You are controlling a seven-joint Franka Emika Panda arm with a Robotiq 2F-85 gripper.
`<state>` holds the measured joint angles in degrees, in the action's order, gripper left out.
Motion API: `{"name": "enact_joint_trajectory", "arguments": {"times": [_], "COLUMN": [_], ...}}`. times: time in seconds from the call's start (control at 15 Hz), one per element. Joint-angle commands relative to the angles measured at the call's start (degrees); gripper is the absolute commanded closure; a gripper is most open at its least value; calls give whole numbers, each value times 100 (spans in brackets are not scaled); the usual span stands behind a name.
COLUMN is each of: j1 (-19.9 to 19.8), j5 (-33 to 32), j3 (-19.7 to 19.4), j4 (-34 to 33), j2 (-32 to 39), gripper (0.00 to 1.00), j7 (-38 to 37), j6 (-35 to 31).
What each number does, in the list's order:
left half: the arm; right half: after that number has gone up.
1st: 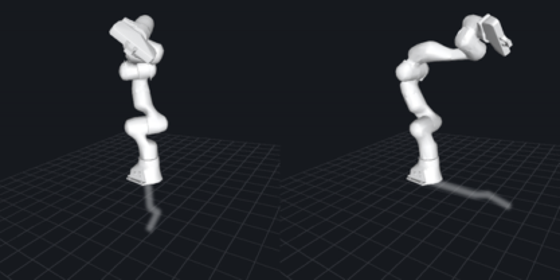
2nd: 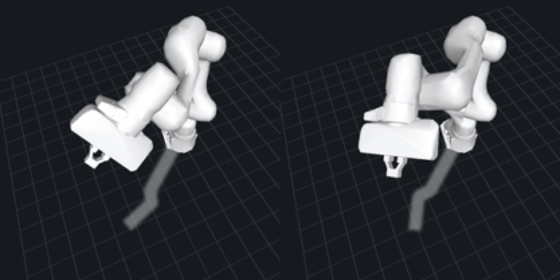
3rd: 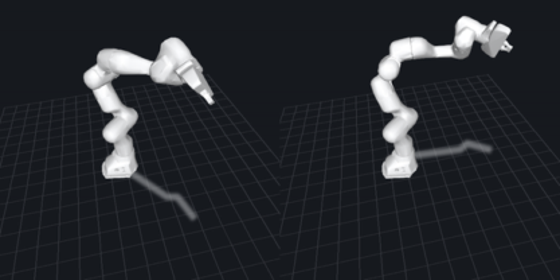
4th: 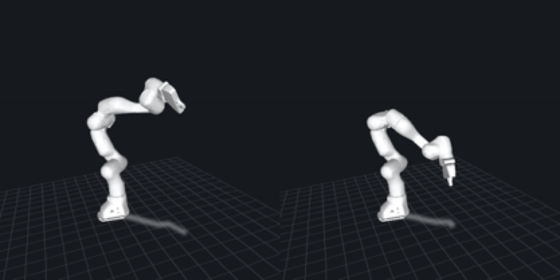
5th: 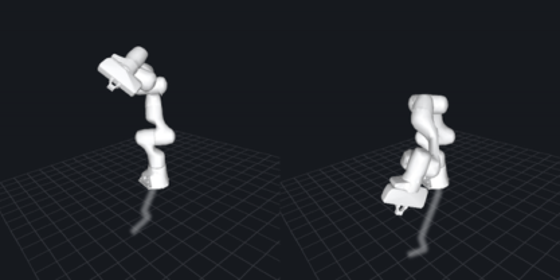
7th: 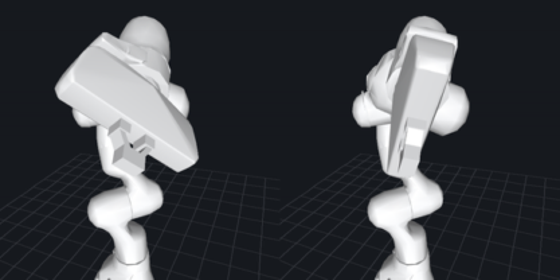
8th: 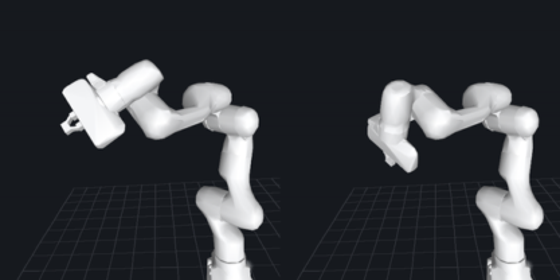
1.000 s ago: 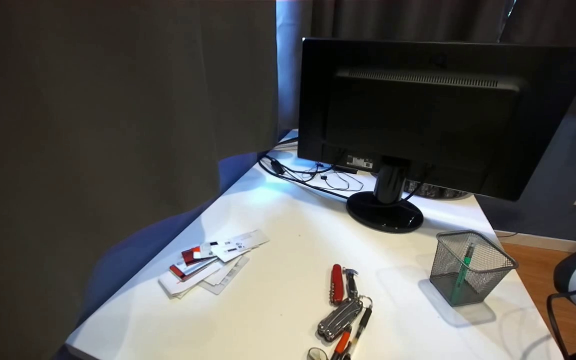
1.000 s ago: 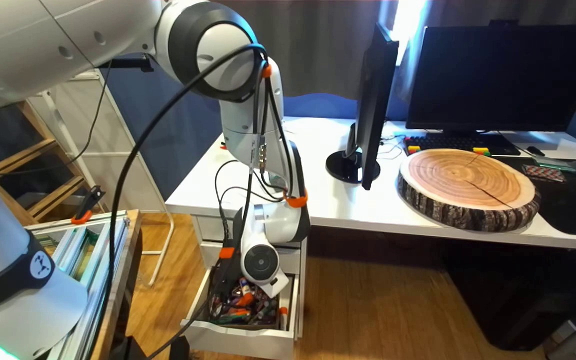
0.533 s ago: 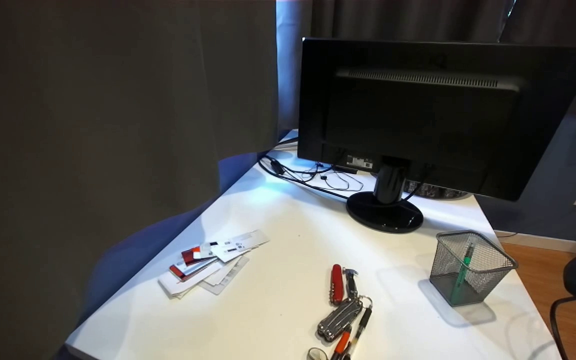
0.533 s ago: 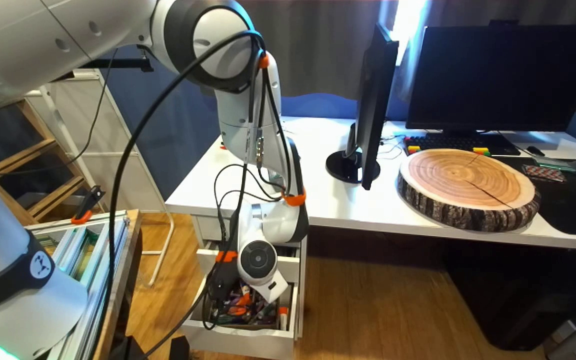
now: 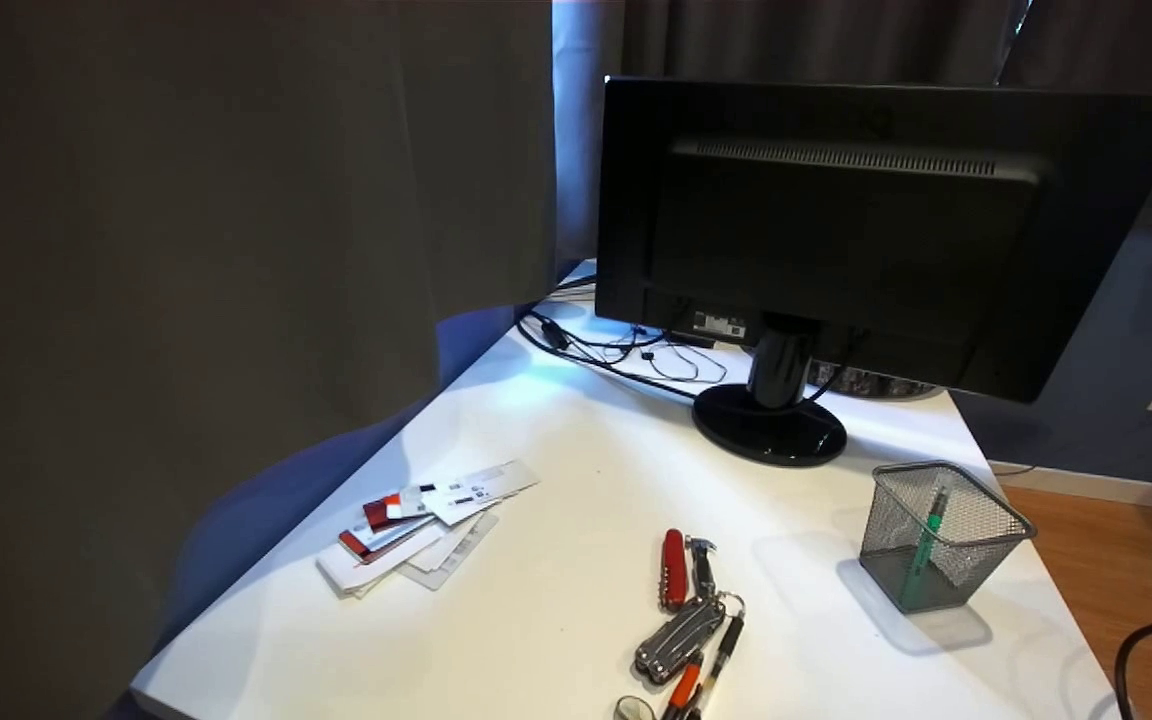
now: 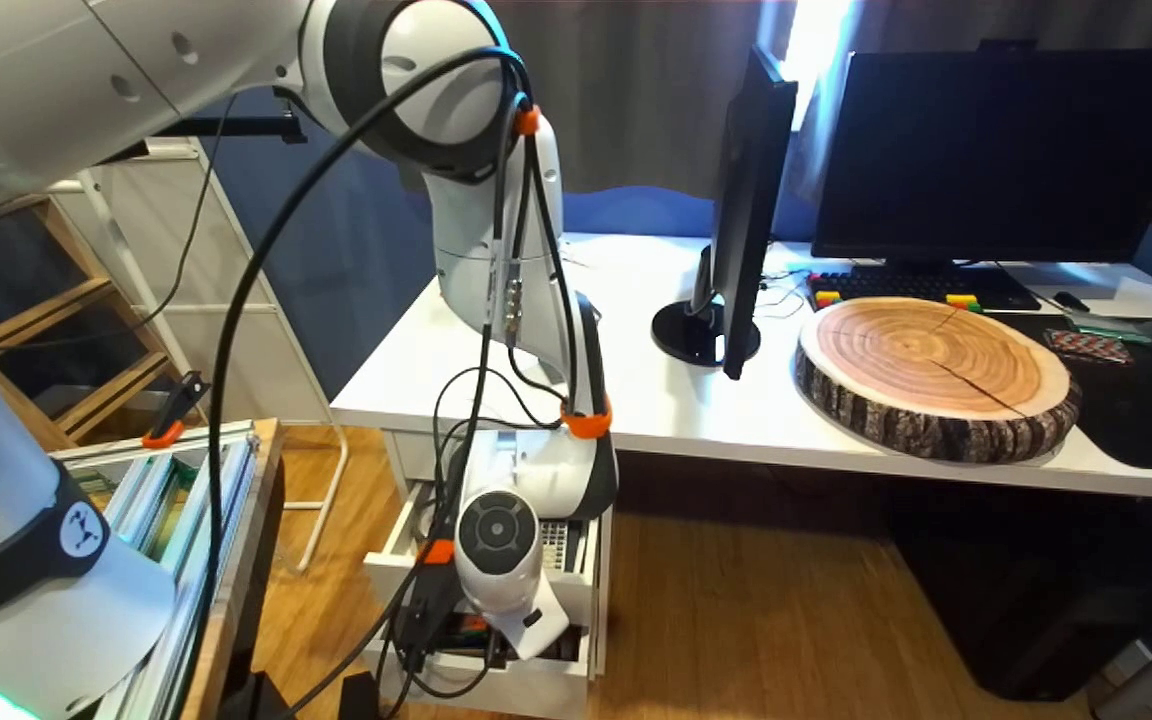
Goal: Open the second white drawer from the top
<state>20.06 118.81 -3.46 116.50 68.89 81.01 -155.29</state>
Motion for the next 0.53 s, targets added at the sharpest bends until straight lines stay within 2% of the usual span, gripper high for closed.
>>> {"name": "enact_joint_trajectory", "arguments": {"times": [0.0,0.33,0.47], "j1": [201,455,525], "j5": [628,1366,1337], "j3": [-144,-252,-222], "j4": [255,968,1363], "j2": [-308,-1122,-1524], "gripper": [0,0,0], "j7": [626,1575,1711], "j6": [-43,9,-40]}}
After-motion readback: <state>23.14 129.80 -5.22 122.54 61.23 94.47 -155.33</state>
